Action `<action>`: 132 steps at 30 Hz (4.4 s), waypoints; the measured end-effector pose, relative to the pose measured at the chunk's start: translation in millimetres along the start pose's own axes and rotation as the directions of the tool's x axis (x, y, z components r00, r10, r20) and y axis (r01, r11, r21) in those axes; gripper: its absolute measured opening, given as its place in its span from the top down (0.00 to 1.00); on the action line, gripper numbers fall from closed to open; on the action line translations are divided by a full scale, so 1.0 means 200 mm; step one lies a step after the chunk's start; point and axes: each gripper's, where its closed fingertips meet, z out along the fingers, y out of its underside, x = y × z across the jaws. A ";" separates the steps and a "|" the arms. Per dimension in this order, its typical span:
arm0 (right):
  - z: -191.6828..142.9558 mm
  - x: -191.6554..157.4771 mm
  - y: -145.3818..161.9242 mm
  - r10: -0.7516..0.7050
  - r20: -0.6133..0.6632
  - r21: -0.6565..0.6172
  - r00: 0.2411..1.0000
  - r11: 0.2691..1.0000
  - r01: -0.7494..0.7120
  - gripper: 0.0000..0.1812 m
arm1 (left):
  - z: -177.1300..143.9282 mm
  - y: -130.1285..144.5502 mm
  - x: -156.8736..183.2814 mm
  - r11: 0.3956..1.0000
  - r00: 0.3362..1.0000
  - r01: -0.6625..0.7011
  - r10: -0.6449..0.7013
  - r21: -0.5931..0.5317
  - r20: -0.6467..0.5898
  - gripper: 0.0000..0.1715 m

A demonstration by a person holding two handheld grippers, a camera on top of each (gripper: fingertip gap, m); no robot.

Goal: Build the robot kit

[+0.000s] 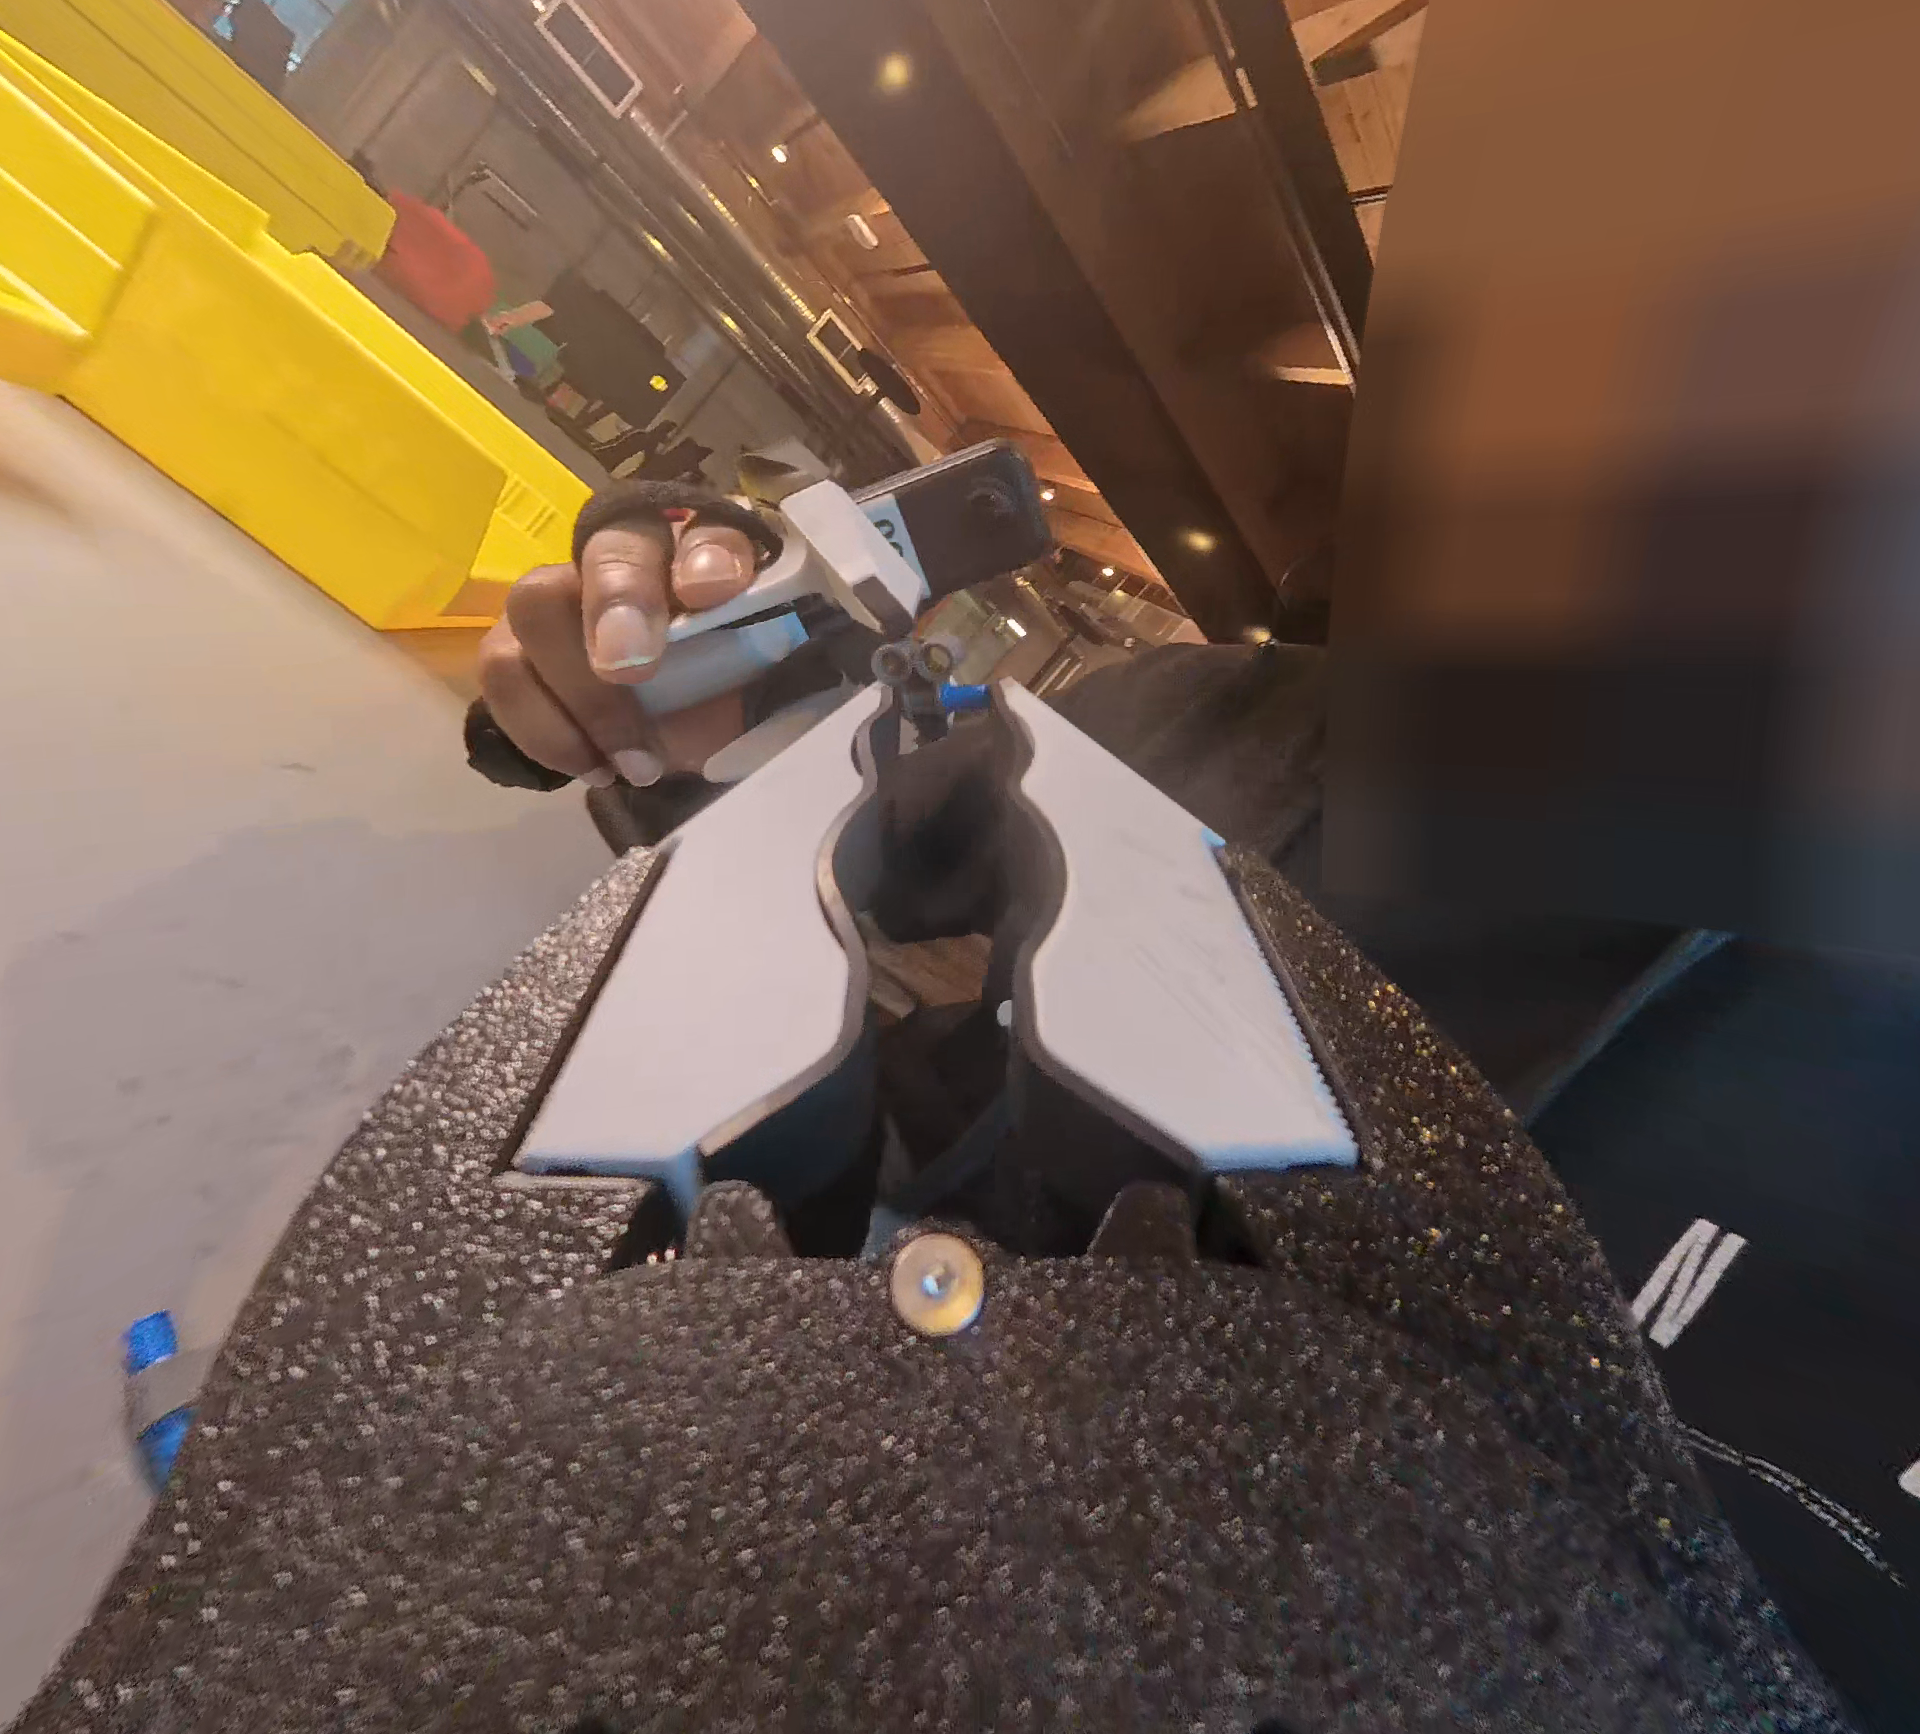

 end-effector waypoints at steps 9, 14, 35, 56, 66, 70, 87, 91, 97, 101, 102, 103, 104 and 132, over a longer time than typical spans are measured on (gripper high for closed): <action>-0.01 0.02 0.10 0.048 0.005 -0.102 0.999 0.994 -0.047 0.93 | -0.04 0.01 -0.10 0.979 0.960 -0.179 0.196 -0.102 0.199 0.91; -0.03 0.10 0.17 0.306 -0.023 -0.142 0.952 0.941 -0.306 0.88 | -0.12 -0.05 -0.21 0.817 0.686 -0.501 0.576 -0.287 0.443 0.91; 0.03 0.07 0.11 0.875 0.170 -0.078 0.453 0.470 -0.879 0.92 | -0.06 -0.06 -0.20 0.226 -0.017 -0.748 0.933 -0.624 0.359 0.91; -0.15 -0.18 0.79 0.327 -0.035 -0.865 0.945 0.464 -0.192 0.92 | -0.47 0.35 -0.56 0.537 0.555 -0.122 0.734 -0.835 0.392 0.80; -0.16 -0.19 0.78 0.410 -0.042 -0.835 0.911 0.486 -0.257 0.90 | -0.49 0.37 -0.58 0.519 0.547 -0.103 0.742 -0.848 0.387 0.82; -0.16 -0.20 0.77 0.443 -0.035 -0.821 0.896 0.499 -0.279 0.90 | -0.49 0.38 -0.57 0.510 0.549 -0.099 0.745 -0.855 0.380 0.85; -0.12 -0.16 0.66 0.459 0.015 -0.714 0.889 0.627 -0.311 0.90 | -0.48 0.36 -0.60 0.460 0.490 -0.135 0.801 -0.878 0.344 0.98; -0.05 -0.19 0.62 0.366 0.092 -0.668 0.926 0.712 -0.215 0.90 | -0.43 0.33 -0.57 0.439 0.468 -0.197 0.828 -0.877 0.309 0.98; 0.01 -0.19 0.59 0.307 0.101 -0.645 0.946 0.745 -0.173 0.90 | -0.31 0.27 -0.47 0.437 0.439 -0.316 0.854 -0.842 0.279 0.98; 0.01 -0.16 0.56 0.274 0.095 -0.610 0.957 0.776 -0.161 0.91 | -0.26 0.21 -0.43 0.514 0.453 -0.375 0.827 -0.771 0.332 0.98; 0.01 -0.14 0.54 0.252 0.088 -0.584 0.964 0.797 -0.155 0.92 | -0.25 0.18 -0.41 0.563 0.476 -0.390 0.801 -0.729 0.364 0.98; 0.01 -0.12 0.51 0.224 0.084 -0.547 0.971 0.825 -0.143 0.92 | -0.23 0.16 -0.39 0.625 0.519 -0.396 0.757 -0.673 0.397 0.95; 0.02 -0.09 0.48 0.192 0.070 -0.501 0.979 0.856 -0.132 0.92 | -0.22 0.13 -0.37 0.694 0.578 -0.390 0.696 -0.606 0.425 0.93; -0.15 -0.22 0.76 0.401 0.192 -0.764 0.896 0.634 -0.120 0.84 | -0.36 0.29 -0.55 0.699 0.561 -0.068 0.617 -0.712 0.552 0.96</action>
